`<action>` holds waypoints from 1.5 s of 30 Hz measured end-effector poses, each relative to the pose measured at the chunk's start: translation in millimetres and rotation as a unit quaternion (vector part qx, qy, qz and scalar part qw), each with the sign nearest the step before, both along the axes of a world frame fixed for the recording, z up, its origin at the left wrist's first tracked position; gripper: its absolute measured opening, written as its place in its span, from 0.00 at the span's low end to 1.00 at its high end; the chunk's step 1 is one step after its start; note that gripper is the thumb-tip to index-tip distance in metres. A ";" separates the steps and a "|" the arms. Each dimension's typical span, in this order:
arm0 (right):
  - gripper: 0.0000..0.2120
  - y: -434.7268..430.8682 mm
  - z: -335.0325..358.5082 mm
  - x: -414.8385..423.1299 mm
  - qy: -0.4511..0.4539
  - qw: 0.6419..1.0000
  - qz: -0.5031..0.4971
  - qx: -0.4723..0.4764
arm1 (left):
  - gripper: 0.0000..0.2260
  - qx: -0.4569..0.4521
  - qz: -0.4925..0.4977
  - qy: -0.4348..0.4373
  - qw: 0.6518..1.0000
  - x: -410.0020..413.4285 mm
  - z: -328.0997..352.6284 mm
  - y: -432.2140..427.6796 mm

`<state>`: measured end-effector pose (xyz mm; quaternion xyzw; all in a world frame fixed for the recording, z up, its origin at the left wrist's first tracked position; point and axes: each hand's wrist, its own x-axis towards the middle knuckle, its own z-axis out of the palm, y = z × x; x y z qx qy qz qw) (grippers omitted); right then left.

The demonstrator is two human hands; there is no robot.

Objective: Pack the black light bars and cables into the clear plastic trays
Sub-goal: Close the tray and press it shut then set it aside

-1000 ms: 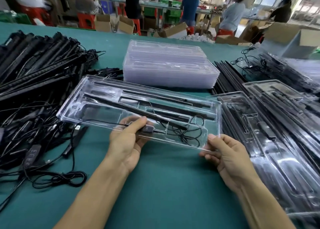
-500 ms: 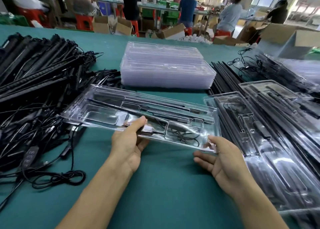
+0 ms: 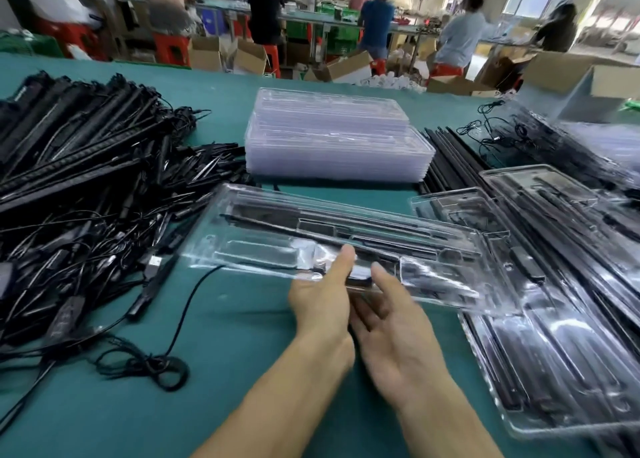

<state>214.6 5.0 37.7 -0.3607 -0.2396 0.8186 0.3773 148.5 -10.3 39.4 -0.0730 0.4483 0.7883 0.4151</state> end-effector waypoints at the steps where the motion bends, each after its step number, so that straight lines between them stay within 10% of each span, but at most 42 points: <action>1: 0.06 -0.3 -0.3 -3.6 -0.012 1.000 -0.014 0.010 | 0.13 0.000 -0.004 0.002 1.000 1.8 1.7 1.6; 7: 0.09 15.6 9.4 -7.4 0.024 0.995 -0.068 0.072 | 0.12 0.000 -0.112 0.068 0.991 0.1 7.5 -4.6; 12: 0.04 50.2 18.2 8.5 -0.005 0.985 -0.115 0.129 | 0.08 -0.039 -0.320 0.269 0.908 -13.8 18.9 -53.2; 15: 0.05 79.5 24.9 29.8 -0.059 0.973 -0.137 0.175 | 0.13 0.010 -0.266 0.389 0.882 -42.7 37.1 -92.7; 20: 0.04 109.3 35.1 49.1 -0.093 0.961 -0.140 0.217 | 0.14 0.015 0.013 0.415 0.910 -90.8 45.4 -97.4; 25: 0.08 124.0 42.6 49.0 -0.097 0.962 -0.100 0.233 | 0.43 -0.047 -0.208 0.297 0.931 -86.2 26.9 -69.3; 33: 0.15 124.5 53.4 46.9 -0.188 0.946 -0.067 0.255 | 0.08 -0.027 -0.204 0.317 0.926 -46.8 19.6 -42.3; 45: 0.19 38.2 20.9 83.7 -0.205 0.961 0.092 0.158 | 0.08 -0.036 -0.114 0.346 0.930 -17.1 -4.0 -26.0</action>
